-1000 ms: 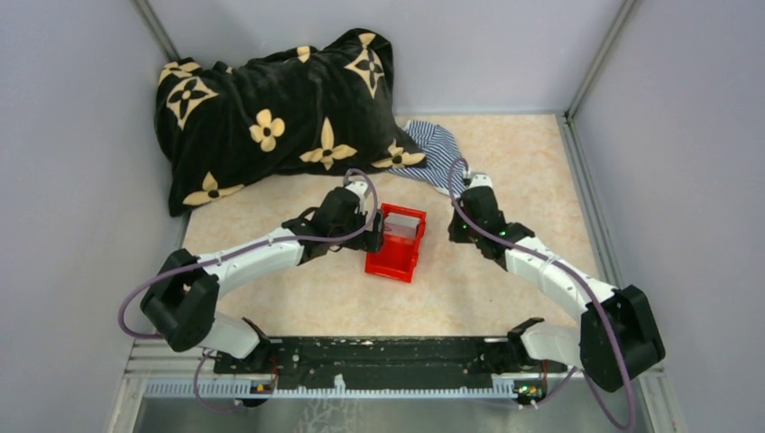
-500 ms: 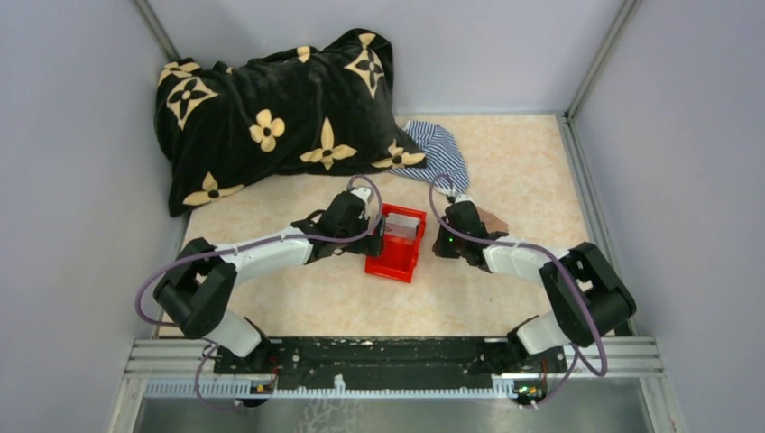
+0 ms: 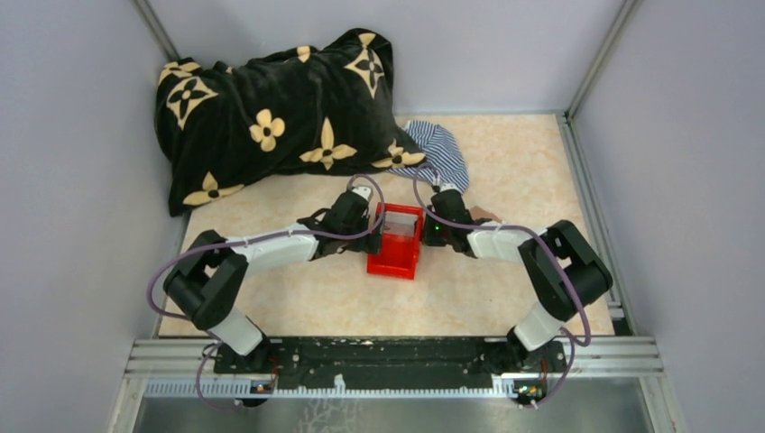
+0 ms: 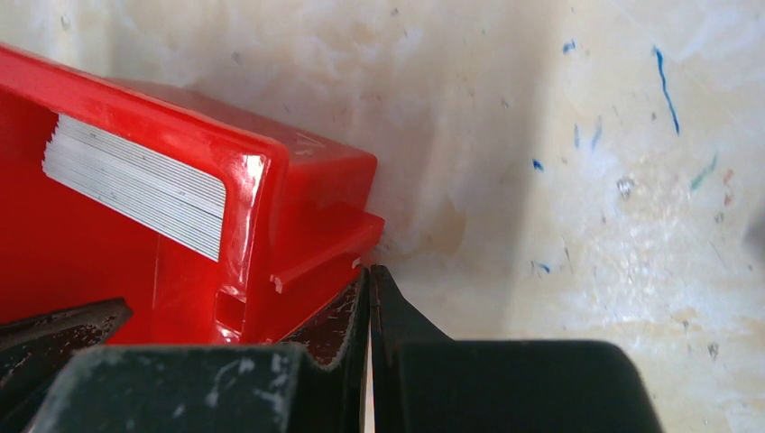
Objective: Take the credit cards out of the card holder
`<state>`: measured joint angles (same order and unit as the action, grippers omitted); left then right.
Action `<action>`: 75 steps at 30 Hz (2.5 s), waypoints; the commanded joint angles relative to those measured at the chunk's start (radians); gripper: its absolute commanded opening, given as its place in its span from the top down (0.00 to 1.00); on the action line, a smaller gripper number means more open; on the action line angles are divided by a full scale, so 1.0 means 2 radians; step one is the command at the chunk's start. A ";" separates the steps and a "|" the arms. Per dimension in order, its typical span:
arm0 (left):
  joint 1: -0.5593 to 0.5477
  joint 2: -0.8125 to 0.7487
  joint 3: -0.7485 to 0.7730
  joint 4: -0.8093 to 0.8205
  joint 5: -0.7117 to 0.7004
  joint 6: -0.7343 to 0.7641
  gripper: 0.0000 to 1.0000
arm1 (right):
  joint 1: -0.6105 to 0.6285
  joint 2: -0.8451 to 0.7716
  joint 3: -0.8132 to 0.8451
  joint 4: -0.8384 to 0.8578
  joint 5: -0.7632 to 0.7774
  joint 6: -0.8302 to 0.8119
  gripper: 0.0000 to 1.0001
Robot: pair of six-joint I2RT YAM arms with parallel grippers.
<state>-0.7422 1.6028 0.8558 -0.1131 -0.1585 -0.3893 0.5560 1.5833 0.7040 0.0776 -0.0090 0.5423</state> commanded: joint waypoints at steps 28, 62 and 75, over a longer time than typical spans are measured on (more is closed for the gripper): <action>0.075 -0.049 0.082 0.035 0.083 0.007 0.01 | -0.056 -0.038 0.095 -0.057 0.036 -0.039 1.00; -0.002 -0.161 -0.014 0.048 0.134 -0.045 0.01 | -0.242 -0.056 0.049 -0.121 0.111 -0.035 0.85; -0.003 -0.175 -0.021 0.044 0.131 -0.046 0.01 | -0.219 -0.066 -0.034 -0.126 0.050 -0.032 0.79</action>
<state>-0.7429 1.2827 0.8265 -0.0372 0.1062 -0.4763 0.0845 1.4910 0.7254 -0.0906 0.1822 0.4480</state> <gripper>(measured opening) 0.994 0.206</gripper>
